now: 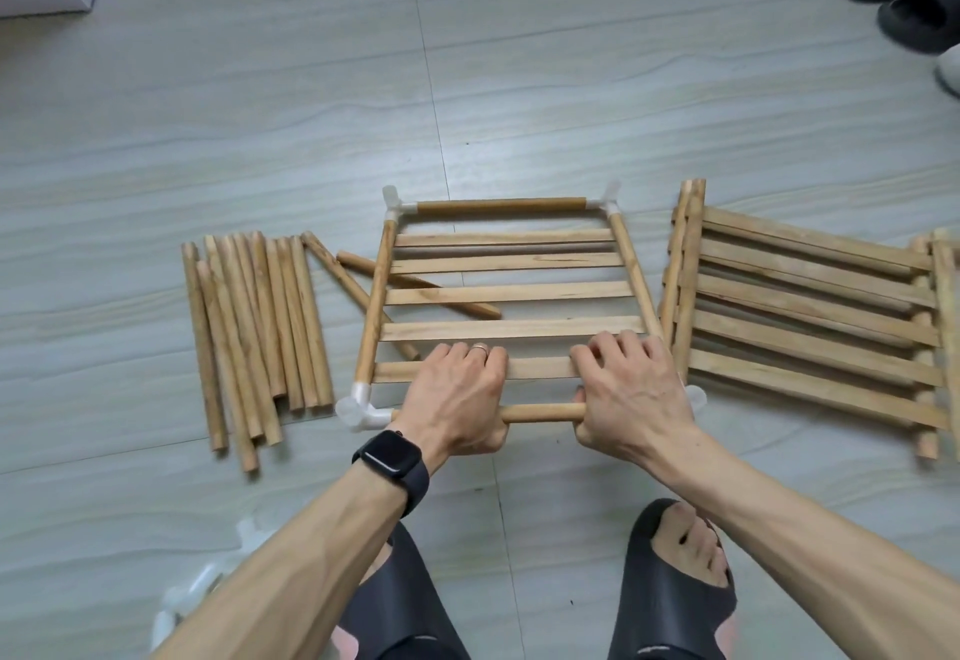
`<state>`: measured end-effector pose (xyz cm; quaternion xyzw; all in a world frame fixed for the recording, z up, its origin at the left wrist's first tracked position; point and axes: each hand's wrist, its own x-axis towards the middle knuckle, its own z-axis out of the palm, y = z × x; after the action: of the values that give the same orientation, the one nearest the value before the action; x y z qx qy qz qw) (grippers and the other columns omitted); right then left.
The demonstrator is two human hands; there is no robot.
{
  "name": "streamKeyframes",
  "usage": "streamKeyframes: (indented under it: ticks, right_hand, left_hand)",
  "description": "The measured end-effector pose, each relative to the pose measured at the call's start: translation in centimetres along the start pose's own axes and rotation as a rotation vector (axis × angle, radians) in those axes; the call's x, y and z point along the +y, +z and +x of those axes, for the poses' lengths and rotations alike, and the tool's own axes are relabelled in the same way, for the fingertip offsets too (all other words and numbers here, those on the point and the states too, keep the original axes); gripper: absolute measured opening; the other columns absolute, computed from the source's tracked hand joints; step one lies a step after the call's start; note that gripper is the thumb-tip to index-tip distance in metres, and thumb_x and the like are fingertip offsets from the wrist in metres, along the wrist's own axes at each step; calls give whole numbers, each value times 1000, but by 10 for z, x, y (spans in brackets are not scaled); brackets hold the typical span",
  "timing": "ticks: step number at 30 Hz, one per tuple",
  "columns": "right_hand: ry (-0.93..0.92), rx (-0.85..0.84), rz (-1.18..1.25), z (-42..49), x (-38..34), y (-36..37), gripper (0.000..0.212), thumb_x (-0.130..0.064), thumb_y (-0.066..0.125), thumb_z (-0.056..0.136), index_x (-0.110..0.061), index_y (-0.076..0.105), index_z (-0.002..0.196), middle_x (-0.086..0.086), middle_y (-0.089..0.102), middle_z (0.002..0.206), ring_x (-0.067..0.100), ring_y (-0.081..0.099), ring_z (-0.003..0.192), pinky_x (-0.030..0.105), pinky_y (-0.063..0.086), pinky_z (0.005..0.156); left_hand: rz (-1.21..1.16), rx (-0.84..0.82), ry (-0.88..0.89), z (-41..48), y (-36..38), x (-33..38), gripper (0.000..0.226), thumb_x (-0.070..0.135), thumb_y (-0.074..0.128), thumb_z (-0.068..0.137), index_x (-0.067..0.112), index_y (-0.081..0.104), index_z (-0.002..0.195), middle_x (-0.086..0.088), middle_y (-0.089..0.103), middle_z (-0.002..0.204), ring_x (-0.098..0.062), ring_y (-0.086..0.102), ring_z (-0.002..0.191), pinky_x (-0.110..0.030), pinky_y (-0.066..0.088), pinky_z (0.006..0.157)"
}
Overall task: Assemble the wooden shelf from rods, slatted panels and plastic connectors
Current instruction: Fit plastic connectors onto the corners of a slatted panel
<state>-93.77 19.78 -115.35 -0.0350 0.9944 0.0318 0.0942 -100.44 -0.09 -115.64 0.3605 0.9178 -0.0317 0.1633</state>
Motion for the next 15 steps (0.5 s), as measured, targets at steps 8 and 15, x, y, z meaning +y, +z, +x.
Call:
streamKeyframes:
  ticks: [8, 15]
  right_hand:
    - [25, -95, -17, 11, 31, -20, 37, -32, 59, 65, -17, 65, 99, 5, 65, 95, 30, 58, 85, 39, 40, 81]
    - [38, -102, 76, 11, 37, -22, 29, -30, 60, 71, -16, 60, 96, 3, 65, 93, 28, 62, 84, 31, 35, 64]
  left_hand:
    - [220, 75, -113, -22, -22, -36, 25, 35, 56, 85, 16, 57, 102, -3, 69, 88, -28, 65, 82, -46, 44, 95]
    - [339, 152, -24, -8, -31, -40, 10, 21, 45, 78, 19, 54, 73, -4, 63, 58, -24, 55, 48, -38, 51, 77]
